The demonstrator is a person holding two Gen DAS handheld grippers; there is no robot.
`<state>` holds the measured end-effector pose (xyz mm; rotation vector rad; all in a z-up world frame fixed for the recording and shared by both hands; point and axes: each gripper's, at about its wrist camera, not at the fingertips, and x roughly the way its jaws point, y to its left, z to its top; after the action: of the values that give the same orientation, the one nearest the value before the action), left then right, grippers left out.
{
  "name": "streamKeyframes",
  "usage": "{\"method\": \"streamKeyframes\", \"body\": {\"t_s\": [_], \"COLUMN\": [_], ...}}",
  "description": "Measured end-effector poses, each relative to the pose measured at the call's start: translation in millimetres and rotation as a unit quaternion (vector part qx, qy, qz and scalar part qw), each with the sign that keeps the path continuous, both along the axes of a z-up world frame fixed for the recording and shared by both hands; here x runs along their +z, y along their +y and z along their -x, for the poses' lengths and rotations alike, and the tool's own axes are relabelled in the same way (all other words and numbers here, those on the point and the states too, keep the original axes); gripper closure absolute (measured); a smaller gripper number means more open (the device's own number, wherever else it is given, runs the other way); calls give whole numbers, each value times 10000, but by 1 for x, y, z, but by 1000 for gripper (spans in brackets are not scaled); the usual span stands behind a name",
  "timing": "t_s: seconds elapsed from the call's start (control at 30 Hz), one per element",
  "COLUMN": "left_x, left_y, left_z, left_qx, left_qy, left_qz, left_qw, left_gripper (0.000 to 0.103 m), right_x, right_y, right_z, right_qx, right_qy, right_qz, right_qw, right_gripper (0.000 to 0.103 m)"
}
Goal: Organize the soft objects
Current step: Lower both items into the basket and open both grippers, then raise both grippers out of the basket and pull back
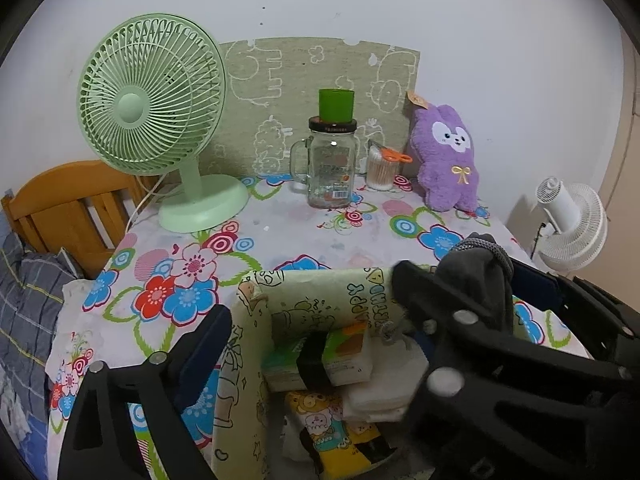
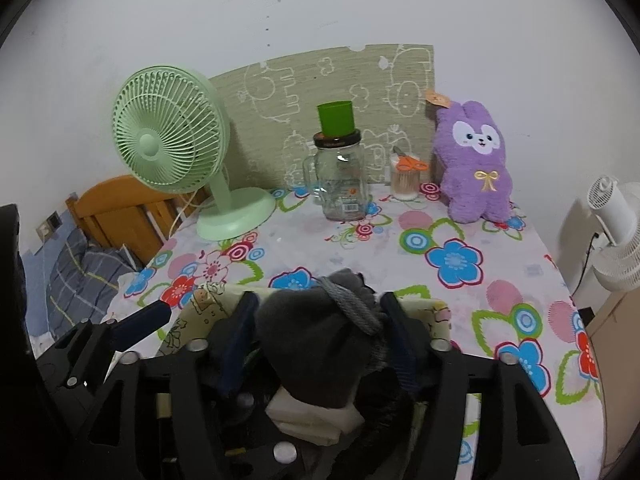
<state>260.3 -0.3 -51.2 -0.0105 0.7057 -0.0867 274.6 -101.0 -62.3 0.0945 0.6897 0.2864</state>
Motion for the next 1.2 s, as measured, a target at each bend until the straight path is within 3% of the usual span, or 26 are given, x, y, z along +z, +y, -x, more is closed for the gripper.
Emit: {"method": "streamKeyframes", "body": {"t_s": [0.1,0.4,1.2], "left_x": [1,9,44], "left_y": [2,1,-15], "left_z": [2,18,88], "left_qx": [13,-17,-147], "left_qy": [-13,-142,-504], "left_qz": [15,-43,50], "left_qw": [10000,9999,9986], "left_gripper": [4,1,0], "right_x": [1,9,50], "right_y": [2,2,-22], "right_z": [2,14,89], "right_qx": [83,144,-114], "right_qy": [-43,-137,-520], "right_qz": [-44,35,102], "right_qw": [9999,9998,9985], "right_gripper": [20,10,9]}}
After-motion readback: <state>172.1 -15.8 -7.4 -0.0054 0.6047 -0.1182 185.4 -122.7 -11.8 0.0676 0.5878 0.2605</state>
